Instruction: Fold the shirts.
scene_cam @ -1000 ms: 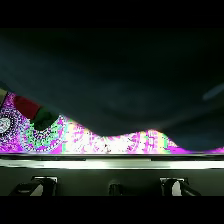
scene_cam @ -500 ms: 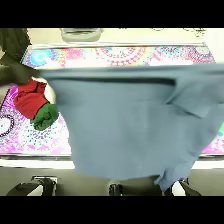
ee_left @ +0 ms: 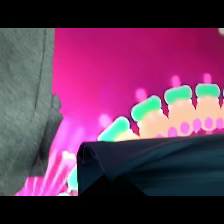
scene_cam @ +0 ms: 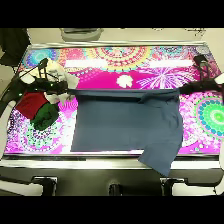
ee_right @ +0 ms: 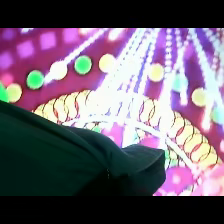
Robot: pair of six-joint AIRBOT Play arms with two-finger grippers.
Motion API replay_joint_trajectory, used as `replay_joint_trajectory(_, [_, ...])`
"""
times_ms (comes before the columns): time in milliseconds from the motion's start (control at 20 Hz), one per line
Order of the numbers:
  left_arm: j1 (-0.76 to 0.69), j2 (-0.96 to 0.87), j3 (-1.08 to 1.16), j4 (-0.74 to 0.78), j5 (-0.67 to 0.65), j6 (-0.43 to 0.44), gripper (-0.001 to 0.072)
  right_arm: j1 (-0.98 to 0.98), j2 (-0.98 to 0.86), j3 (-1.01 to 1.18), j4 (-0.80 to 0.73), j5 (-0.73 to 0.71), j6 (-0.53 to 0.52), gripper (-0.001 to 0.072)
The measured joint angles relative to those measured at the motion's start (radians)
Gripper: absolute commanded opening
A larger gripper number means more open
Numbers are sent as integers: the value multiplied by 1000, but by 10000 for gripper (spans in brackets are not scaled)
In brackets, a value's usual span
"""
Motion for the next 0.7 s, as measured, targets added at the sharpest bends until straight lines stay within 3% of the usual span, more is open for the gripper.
replay_joint_trajectory(150, [7, -97, 101, -7, 14, 2, 26, 12, -40, 3, 10, -155, 26, 43])
replay_joint_trajectory(300, [8, -149, 145, -8, -6, 3, 26, 13, -57, 7, 3, -173, 51, 44])
replay_joint_trajectory(450, [19, -165, 161, -4, -106, 17, 26, 13, -42, 8, -31, -70, 63, 44])
replay_joint_trajectory(700, [28, -169, 151, 0, -336, 64, 26, 13, 0, -9, -186, 229, 105, 44])
